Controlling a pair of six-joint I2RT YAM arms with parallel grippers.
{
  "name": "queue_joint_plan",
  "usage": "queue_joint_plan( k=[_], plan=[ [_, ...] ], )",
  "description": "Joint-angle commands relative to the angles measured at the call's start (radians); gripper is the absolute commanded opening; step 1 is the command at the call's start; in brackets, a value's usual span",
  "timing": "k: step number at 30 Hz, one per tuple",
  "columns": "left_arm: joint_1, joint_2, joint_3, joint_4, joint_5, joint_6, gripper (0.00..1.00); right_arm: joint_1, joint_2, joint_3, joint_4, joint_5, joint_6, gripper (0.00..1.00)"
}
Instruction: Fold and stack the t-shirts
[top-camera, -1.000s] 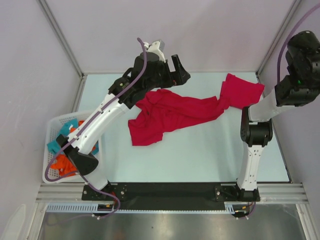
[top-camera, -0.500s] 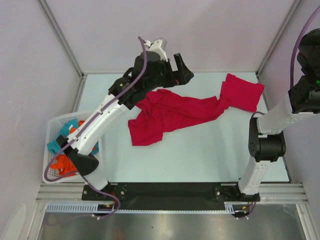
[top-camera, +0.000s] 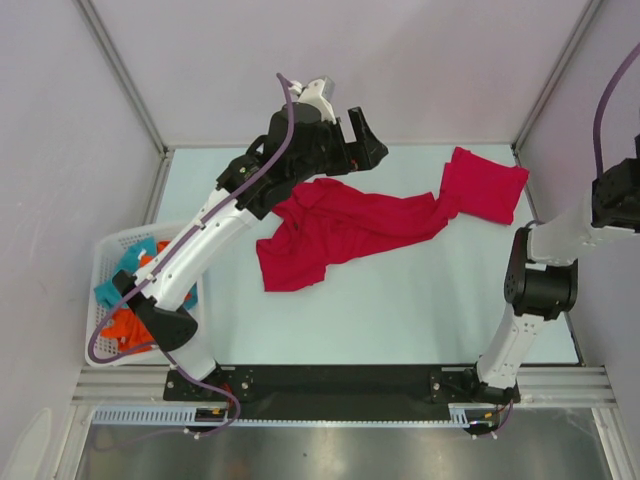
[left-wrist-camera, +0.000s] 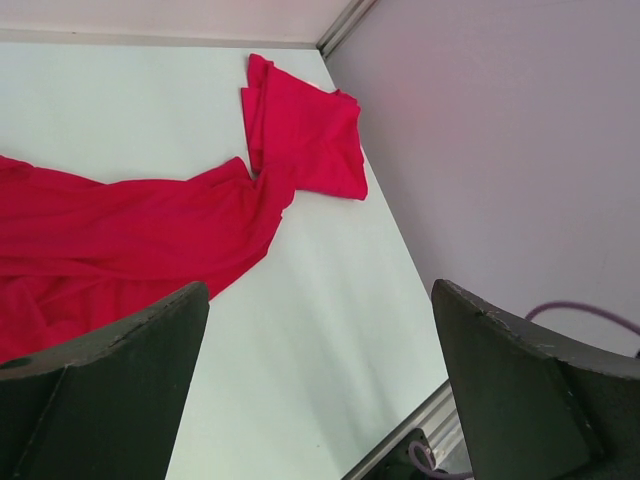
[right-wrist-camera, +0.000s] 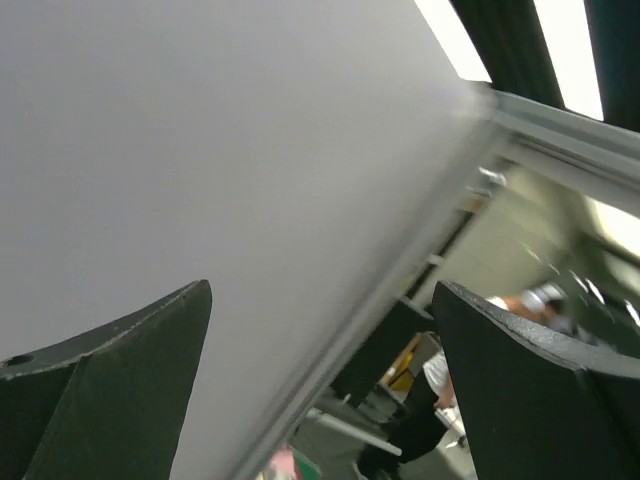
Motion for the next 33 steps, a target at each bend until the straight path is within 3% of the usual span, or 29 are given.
queue_joint_plan(
  k=[1, 4, 8, 10, 11, 14, 17, 18, 20, 21, 22, 23, 24, 25, 26, 28, 33],
  plan=[
    [-0.015, -0.043, 0.041, 0.010, -0.015, -0.003, 0.99, -0.100, -0.147, -0.252, -0.337, 0.850, -0.078, 1.00],
    [-0.025, -0.039, 0.044, 0.015, -0.012, -0.009, 0.99, -0.137, -0.130, -0.256, -0.304, 0.869, -0.114, 1.00],
    [-0.040, -0.042, 0.040, 0.016, -0.012, -0.011, 0.99, -0.278, 0.025, -0.029, -0.537, 0.990, -0.140, 1.00],
    [-0.048, -0.046, 0.041, 0.016, -0.012, -0.011, 0.99, -0.255, 0.059, 0.051, -0.562, 1.027, -0.209, 1.00],
    [-0.049, -0.048, 0.040, 0.018, -0.013, -0.011, 0.99, -0.235, 0.064, 0.054, -0.562, 1.015, -0.321, 1.00],
    [-0.060, -0.060, 0.038, 0.021, -0.016, -0.009, 0.99, -0.178, 0.014, -0.046, -0.536, 1.016, -0.445, 1.00],
    [-0.065, -0.074, 0.035, 0.016, -0.018, -0.003, 0.99, -0.163, -0.045, -0.184, -0.484, 1.386, -0.467, 1.00],
    [-0.065, -0.078, 0.034, 0.015, -0.021, -0.002, 0.99, -0.148, -0.043, -0.198, -0.464, 1.442, -0.562, 1.00],
    [-0.065, -0.101, 0.023, 0.013, -0.032, 0.001, 0.99, -0.066, -0.025, -0.165, -0.496, 1.251, -0.818, 1.00],
    [-0.065, -0.108, 0.017, 0.012, -0.035, 0.004, 0.99, -0.048, -0.019, -0.163, -0.505, 1.228, -0.939, 1.00],
    [-0.065, -0.127, 0.011, 0.012, -0.044, 0.003, 0.99, -0.040, -0.010, -0.179, -0.443, 1.297, -0.866, 1.00],
    [-0.065, -0.135, -0.001, 0.012, -0.047, 0.007, 0.99, -0.035, 0.002, -0.156, -0.449, 1.596, -0.799, 1.00],
    [-0.065, -0.144, -0.008, 0.013, -0.053, 0.009, 0.99, -0.019, 0.053, -0.096, -0.485, 1.738, -0.775, 1.00],
    [-0.065, -0.157, -0.018, 0.012, -0.056, 0.014, 0.99, 0.056, 0.070, -0.002, -0.567, 1.827, -0.811, 1.00],
    [-0.065, -0.164, -0.024, 0.013, -0.062, 0.015, 0.99, 0.082, 0.069, -0.016, -0.556, 1.962, -0.848, 1.00],
    [-0.065, -0.183, -0.043, 0.010, -0.075, 0.020, 0.99, 0.127, 0.007, -0.191, -0.407, 2.093, -1.001, 1.00],
    [-0.065, -0.200, -0.061, 0.010, -0.091, 0.030, 1.00, 0.158, -0.097, -0.421, -0.222, 2.129, -1.169, 1.00]
  ],
)
